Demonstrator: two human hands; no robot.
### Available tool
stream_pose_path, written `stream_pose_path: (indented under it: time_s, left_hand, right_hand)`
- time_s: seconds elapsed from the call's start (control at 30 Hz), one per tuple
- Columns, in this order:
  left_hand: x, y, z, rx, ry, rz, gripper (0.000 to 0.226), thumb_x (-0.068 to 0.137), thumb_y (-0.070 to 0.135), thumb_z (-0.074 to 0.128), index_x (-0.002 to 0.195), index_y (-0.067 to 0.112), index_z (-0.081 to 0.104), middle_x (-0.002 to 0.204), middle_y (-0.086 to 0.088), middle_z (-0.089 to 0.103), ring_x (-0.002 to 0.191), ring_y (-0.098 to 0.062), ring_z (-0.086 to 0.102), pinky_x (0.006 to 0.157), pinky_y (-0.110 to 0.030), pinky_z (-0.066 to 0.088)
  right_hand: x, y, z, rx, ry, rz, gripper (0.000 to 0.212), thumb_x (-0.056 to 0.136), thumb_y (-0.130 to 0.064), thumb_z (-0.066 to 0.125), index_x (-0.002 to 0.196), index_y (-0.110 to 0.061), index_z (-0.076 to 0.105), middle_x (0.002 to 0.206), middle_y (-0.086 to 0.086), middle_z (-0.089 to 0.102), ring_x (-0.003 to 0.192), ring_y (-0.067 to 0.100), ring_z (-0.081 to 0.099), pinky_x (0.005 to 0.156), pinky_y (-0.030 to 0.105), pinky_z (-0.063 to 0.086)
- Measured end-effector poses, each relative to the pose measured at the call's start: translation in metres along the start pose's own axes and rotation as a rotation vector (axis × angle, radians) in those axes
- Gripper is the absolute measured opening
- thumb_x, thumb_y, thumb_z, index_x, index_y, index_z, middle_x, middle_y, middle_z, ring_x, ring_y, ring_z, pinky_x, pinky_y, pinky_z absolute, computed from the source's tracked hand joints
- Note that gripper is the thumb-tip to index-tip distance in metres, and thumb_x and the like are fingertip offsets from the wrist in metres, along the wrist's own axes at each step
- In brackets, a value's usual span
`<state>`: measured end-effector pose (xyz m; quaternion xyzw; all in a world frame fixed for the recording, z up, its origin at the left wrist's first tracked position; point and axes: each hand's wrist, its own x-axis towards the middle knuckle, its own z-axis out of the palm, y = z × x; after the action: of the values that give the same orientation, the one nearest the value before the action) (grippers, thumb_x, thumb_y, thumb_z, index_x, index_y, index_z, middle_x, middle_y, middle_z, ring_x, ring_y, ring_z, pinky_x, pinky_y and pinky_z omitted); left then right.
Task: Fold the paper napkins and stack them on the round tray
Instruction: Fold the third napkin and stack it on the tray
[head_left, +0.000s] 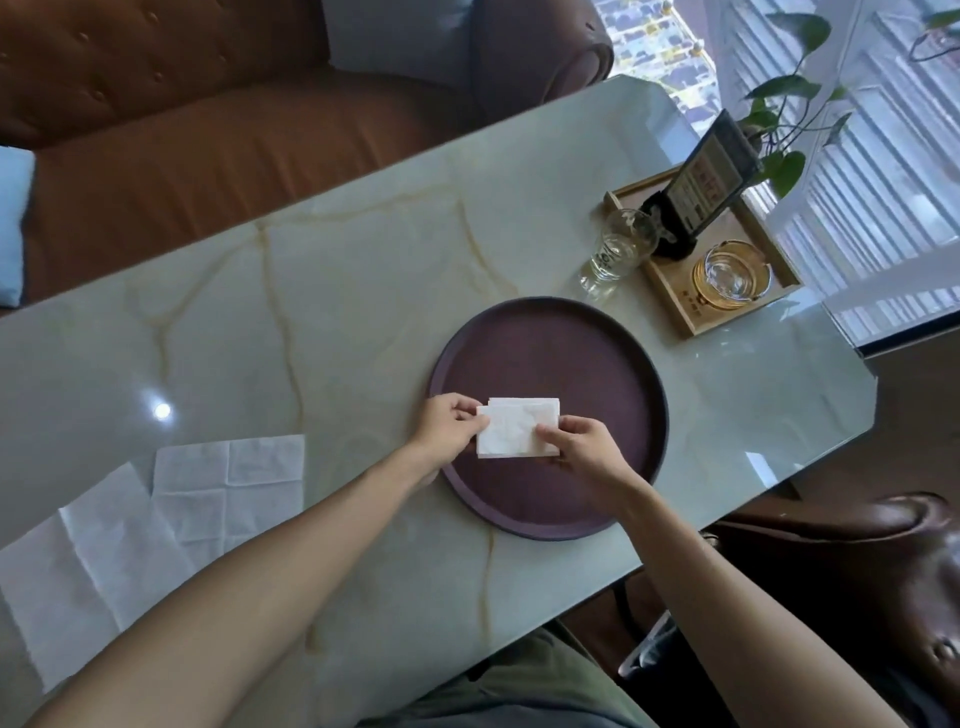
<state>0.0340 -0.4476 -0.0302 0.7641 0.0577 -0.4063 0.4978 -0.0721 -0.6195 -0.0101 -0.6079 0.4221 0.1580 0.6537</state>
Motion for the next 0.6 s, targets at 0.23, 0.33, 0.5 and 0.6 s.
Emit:
stream_pose_path:
  time_s: [0.23,0.33,0.5,0.6]
  left_hand:
    - [0.034,-0.009,0.034,0.073,0.198,0.044,0.012,0.084,0.008,0.075,0.085,0.017,0.068,0.071,0.004,0.062,0.063,-0.009,0.056,0.059,-0.016,0.048]
    - [0.04,-0.01,0.038,0.132,0.235,0.076,0.01,0.082,0.011,0.076,0.081,0.02,0.071,0.068,0.006,0.063,0.062,-0.007,0.055,0.064,-0.022,0.048]
    - [0.044,-0.015,0.04,0.198,0.276,0.067,0.003,0.082,0.014,0.075,0.084,0.016,0.074,0.066,0.009,0.062,0.06,-0.004,0.055,0.058,-0.012,0.043]
    - [0.043,-0.018,0.039,0.233,0.273,0.061,0.006,0.082,0.015,0.076,0.084,0.017,0.071,0.066,0.011,0.061,0.061,-0.005,0.057,0.054,-0.009,0.039]
  right_hand:
    - [0.034,0.012,-0.01,-0.123,0.136,0.037,0.022,0.096,-0.014,0.064,0.075,-0.012,0.069,0.068,0.002,0.066,0.053,0.011,0.064,0.056,0.025,0.052]
    - [0.043,0.012,-0.011,-0.199,0.162,0.053,0.018,0.094,-0.017,0.065,0.077,-0.012,0.068,0.072,0.005,0.068,0.058,0.015,0.066,0.063,0.033,0.055]
    - [0.053,0.014,-0.009,-0.354,0.201,0.072,0.021,0.084,-0.025,0.065,0.081,-0.005,0.068,0.07,0.004,0.071,0.058,0.018,0.068,0.067,0.041,0.06]
    - [0.055,0.014,-0.008,-0.404,0.216,0.076,0.018,0.08,-0.031,0.063,0.076,-0.013,0.067,0.072,0.002,0.074,0.069,0.025,0.074,0.072,0.044,0.061]
